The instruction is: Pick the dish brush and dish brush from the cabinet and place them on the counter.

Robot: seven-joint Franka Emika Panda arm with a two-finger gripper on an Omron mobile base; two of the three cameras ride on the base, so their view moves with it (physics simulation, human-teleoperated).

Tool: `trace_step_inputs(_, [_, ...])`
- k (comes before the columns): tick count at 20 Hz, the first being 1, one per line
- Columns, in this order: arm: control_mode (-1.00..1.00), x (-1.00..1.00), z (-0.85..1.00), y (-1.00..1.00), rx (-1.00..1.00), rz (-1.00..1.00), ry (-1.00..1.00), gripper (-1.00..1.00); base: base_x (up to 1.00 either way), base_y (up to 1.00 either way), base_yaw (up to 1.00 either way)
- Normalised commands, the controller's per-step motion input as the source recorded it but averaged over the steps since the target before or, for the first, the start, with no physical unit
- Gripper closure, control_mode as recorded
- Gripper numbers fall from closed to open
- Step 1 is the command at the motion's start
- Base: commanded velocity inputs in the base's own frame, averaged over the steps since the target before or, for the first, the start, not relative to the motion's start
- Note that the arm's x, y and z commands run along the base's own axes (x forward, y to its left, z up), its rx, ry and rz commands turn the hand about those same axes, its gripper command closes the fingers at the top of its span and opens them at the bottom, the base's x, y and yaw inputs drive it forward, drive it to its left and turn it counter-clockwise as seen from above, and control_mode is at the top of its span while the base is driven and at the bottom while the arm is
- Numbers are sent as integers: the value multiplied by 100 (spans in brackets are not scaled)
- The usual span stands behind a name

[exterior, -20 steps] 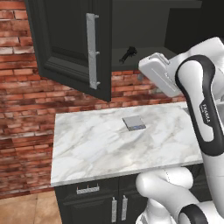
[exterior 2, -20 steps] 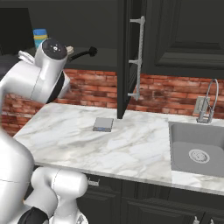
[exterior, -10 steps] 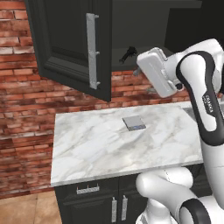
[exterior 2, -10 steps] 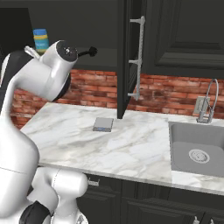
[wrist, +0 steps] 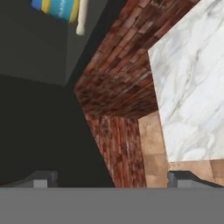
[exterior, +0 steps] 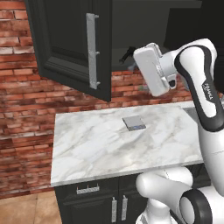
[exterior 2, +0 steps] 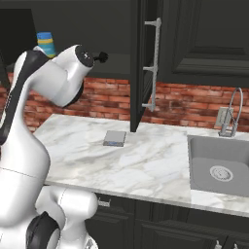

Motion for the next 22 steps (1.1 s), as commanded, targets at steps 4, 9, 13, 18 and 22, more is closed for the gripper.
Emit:
trace_step_inputs(4, [-100, 6, 0, 17, 7, 5, 10, -100, 0, 0, 0])
trace_step_inputs(9, [-100, -1, 0, 15, 10, 6, 11, -100, 0, 0, 0])
trace_step_inputs(13, [-100, -6, 0, 32, 7, 4, 11, -100, 0, 0, 0])
trace_step_inputs(18, [-100, -2, -1, 32, 7, 5, 12, -100, 0, 0, 0])
trace_step_inputs(22, [-100, -4, -4, 32, 6, 5, 11, -100, 0, 0, 0])
